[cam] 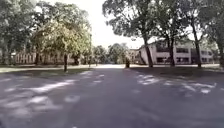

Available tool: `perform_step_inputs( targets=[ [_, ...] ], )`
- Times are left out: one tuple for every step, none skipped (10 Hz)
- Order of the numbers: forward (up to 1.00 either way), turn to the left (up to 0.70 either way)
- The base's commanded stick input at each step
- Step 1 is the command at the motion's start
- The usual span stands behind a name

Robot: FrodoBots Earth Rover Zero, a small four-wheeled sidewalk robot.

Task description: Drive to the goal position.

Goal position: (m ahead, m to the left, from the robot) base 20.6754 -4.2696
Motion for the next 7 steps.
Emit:
perform_step_inputs(
  targets=[
    [0.85,0.0],
    [0.85,0.0],
    [0.85,0.0],
    [0.85,0.0],
    [0.85,0.0],
    [0.85,0.0],
    [0.85,0.0]
  ],
)
